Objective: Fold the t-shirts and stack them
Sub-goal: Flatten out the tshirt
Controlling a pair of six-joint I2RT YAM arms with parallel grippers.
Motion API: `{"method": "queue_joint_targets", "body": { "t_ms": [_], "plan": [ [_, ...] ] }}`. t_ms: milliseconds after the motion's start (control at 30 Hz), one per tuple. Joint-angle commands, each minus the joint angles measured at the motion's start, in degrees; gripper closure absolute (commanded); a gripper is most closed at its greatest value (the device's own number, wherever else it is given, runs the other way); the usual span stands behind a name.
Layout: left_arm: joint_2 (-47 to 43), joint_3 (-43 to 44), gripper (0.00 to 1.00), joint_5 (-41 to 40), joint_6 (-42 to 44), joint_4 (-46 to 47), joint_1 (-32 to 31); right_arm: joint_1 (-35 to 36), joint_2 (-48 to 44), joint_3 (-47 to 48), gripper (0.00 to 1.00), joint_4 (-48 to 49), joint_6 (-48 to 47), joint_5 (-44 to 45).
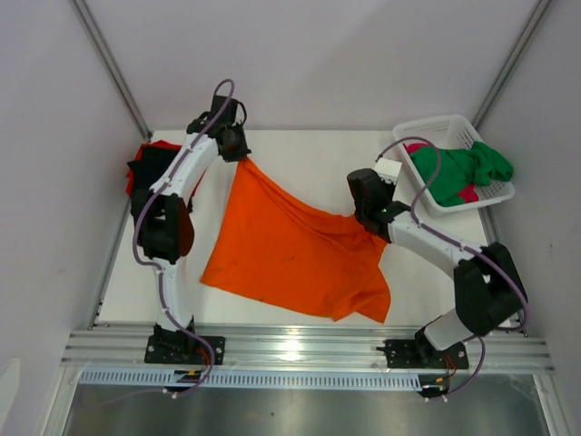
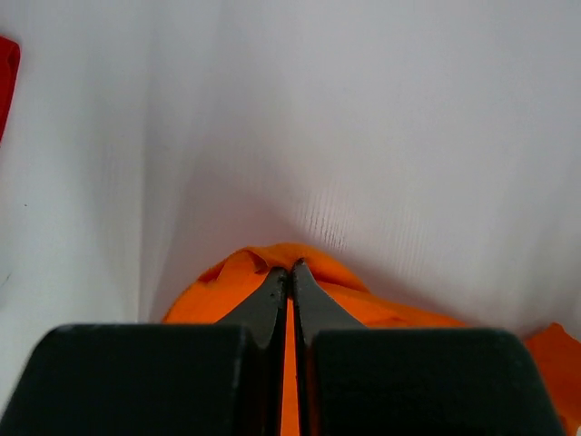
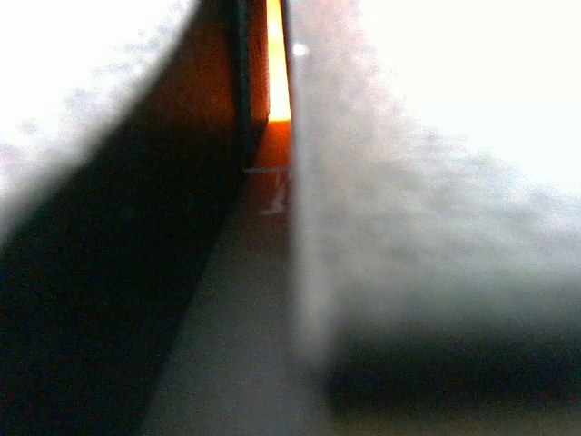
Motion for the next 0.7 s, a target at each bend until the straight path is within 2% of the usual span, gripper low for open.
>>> {"method": "queue_joint_targets", "body": {
  "t_ms": [0,167,400,500,533,567,600,667],
  "plan": [
    [2.04,4.56,0.99,-3.24,-3.36,-3.76,1.19,-0.74,6.15,6.42,1.00,6.78,-5.86,-3.63],
    [2.39,3.85,0.99,-7.71,-7.50,-4.63,3.74,-1.44,12.06,9.68,1.00,9.07,-6.23,-4.78],
    [5.73,9.91,0.99,-15.02,-12.59,-10.61,4.89,-1.97,15.67,8.89,1.00,9.51,-4.82,-5.12],
    [6.96,10.62,0.99,-11.89,-11.64,-9.74,5.33,-2.06,17.42,9.41,1.00,8.72,-4.64,-5.30],
    [7.23,10.88,0.98,-11.08,-11.46,-9.73,5.41,-2.15,17.95,10.89,0.98,5.76,-4.55,-6.09],
    [7.66,10.97,0.77,-10.46,-11.28,-9.39,5.41,-2.15,19.17,11.87,0.80,3.73,-3.77,-6.44],
    [7.67,10.71,0.63,-9.93,-10.85,-9.21,5.41,-2.23,19.62,12.75,0.68,2.14,-3.33,-6.79],
    [7.23,10.19,0.34,-8.27,-10.23,-8.25,5.41,-2.23,18.76,11.45,0.52,1.77,-3.06,-7.58]
  ]
}}
